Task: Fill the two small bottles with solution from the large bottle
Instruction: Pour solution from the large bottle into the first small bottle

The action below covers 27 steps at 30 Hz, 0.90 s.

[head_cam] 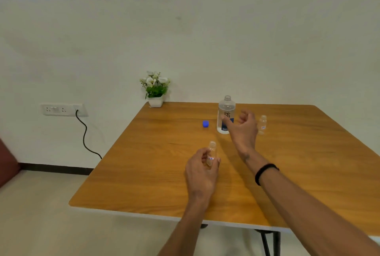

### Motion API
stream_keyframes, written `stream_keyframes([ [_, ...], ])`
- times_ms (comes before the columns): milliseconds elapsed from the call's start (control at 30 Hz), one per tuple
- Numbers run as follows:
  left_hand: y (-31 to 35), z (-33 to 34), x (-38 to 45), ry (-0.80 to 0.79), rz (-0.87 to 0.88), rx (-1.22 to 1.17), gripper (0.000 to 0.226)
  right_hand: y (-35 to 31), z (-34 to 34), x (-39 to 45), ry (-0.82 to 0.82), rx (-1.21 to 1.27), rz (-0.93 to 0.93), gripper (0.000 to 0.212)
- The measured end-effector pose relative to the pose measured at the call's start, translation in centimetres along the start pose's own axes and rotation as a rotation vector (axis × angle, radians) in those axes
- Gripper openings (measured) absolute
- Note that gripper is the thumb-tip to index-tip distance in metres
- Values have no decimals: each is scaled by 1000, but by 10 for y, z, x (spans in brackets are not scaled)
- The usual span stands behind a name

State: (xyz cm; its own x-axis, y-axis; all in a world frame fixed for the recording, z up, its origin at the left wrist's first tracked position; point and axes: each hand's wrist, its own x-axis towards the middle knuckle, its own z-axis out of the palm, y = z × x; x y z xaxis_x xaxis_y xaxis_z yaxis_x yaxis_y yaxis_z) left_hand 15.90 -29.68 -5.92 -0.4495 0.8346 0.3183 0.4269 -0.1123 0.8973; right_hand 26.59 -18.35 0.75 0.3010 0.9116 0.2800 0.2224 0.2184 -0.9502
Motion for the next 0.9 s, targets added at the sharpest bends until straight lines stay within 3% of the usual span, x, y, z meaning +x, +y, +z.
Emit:
stream_keyframes([
  [233, 2, -1, 2, -4, -47, -160, 55, 10, 42, 60, -53, -113, -39, 101],
  [467, 8, -3, 2, 32, -26, -179, 25, 26, 43, 61, -64, -197, -40, 66],
  [900, 21, -13, -9, 0, -8, -133, 38, -9, -73, -10, -322, -229, -175, 64],
])
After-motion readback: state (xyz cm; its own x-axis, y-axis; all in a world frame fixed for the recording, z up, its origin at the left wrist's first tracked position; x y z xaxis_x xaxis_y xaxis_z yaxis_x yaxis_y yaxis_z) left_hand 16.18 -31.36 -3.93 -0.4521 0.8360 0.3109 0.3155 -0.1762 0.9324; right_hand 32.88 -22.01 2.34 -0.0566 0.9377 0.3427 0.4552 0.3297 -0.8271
